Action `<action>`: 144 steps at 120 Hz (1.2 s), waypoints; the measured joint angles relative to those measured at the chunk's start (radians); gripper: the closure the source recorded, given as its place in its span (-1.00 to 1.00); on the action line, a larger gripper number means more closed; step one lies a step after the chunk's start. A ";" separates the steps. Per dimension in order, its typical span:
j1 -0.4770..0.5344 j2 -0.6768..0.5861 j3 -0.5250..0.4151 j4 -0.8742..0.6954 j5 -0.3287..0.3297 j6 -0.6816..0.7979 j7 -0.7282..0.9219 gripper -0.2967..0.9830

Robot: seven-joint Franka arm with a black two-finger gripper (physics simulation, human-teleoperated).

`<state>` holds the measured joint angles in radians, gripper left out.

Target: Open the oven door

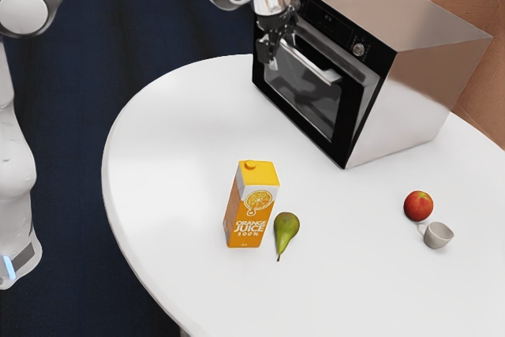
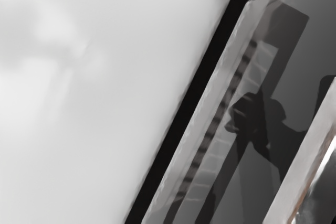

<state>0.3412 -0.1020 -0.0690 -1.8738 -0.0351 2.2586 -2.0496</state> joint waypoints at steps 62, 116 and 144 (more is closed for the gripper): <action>0.126 -0.183 0.009 -0.174 -0.091 0.001 0.008 -0.54; -0.333 -0.035 -0.164 0.435 0.109 -0.516 -0.196 -0.54; -0.375 -0.053 0.005 0.220 0.105 -0.645 -0.297 -0.53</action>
<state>-0.0340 -0.1549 -0.0642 -1.6534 0.0702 1.6139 -2.3471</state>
